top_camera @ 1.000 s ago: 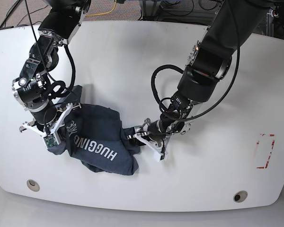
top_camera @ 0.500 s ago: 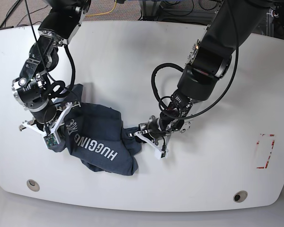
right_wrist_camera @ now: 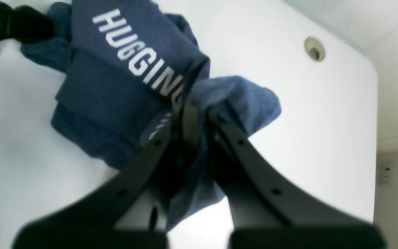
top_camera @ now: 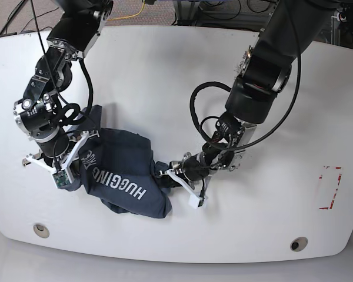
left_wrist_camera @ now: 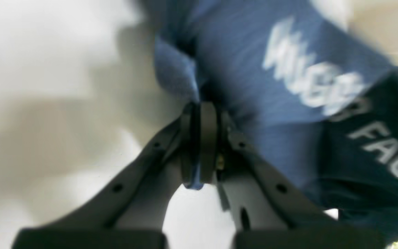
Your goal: Layout the t-shirt on the table in an organized manner, then fold the t-shirt properly
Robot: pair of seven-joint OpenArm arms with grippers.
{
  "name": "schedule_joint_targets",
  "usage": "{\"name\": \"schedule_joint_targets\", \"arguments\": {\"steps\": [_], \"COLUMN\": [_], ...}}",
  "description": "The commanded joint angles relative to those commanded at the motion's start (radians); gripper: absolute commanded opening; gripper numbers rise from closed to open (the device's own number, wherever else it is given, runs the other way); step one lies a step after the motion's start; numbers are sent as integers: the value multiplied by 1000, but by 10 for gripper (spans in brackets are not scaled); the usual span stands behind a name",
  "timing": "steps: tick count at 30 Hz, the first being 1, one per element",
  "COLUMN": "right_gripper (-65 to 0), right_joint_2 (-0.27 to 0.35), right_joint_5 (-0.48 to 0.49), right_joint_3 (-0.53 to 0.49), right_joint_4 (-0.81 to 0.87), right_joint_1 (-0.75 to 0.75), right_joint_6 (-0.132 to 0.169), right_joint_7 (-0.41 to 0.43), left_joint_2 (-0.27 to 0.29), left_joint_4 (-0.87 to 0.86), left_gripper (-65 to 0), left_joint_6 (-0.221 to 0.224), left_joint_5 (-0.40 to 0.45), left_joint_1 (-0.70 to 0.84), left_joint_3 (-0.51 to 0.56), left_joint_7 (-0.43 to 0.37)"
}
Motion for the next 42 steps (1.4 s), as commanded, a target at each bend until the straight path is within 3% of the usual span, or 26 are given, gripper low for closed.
{"name": "schedule_joint_targets", "arguments": {"steps": [12, 19, 21, 24, 28, 31, 33, 42], "right_gripper": [-650, -650, -650, -650, -650, -650, -650, -650], "right_joint_2": [0, 0, 0, -2, -2, -2, -2, -2], "right_joint_5": [0, 0, 0, 0, 0, 0, 0, -2], "right_joint_3": [-6, -8, -8, -9, -9, -9, -9, -6], "right_joint_4": [0, -2, -2, -2, -2, -2, -2, -2], "right_joint_1": [6, 12, 12, 14, 14, 11, 9, 8], "right_joint_6": [0, 0, 0, 0, 0, 0, 0, 0], "right_joint_7": [0, 0, 0, 0, 0, 0, 0, 0], "left_joint_2": [-176, -201, -192, -141, -84, -29, 3, 92], "left_joint_4": [344, 376, 376, 371, 334, 295, 264, -8], "left_gripper": [-633, -626, -624, -557, -385, -264, -225, -204], "left_joint_6": [2, -3, -3, 0, 14, 69, 95, 103], "left_joint_5": [2, 2, 2, 9, 55, 120, 152, 192], "left_joint_1": [135, 175, 187, 198, 219, 216, 216, 126], "left_joint_3": [-206, -212, -210, -210, -178, -163, -164, -160], "left_joint_7": [161, 204, 206, 206, 203, 199, 184, 92]}}
